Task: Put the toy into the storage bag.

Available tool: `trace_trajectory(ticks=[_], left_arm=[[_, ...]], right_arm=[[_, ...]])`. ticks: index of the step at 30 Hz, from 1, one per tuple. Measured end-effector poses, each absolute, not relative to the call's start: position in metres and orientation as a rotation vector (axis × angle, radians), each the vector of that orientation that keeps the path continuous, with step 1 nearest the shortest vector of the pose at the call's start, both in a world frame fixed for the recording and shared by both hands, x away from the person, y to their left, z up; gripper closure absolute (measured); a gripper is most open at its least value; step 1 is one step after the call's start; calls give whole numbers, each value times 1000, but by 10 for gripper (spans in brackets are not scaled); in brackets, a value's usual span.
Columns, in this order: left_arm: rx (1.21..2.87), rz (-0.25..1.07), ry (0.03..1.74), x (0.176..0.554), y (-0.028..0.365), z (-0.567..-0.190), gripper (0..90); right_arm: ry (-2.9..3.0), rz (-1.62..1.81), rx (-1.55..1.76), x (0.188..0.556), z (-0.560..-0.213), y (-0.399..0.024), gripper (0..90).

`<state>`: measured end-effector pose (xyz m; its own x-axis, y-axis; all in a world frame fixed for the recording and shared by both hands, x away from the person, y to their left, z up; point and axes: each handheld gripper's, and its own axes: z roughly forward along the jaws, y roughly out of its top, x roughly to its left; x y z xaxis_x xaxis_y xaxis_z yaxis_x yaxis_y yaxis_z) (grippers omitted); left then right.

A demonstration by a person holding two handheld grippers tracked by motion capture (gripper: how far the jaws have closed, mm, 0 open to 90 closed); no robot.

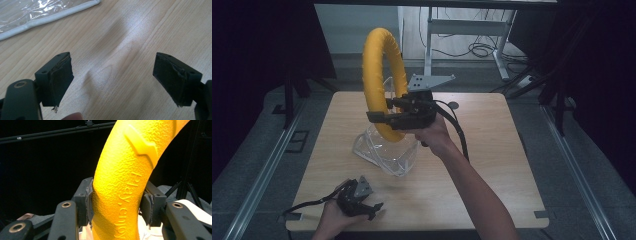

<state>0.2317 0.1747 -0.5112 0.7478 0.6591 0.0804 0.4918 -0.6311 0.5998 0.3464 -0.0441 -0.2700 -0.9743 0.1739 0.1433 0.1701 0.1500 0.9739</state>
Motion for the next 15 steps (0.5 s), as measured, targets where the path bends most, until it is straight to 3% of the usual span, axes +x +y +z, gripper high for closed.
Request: trace_trajectory(ticks=[15], left_arm=[[2395,396,861,232,175,-512,161]], right_arm=[[2431,2024,390,353,-296,-39,504]])
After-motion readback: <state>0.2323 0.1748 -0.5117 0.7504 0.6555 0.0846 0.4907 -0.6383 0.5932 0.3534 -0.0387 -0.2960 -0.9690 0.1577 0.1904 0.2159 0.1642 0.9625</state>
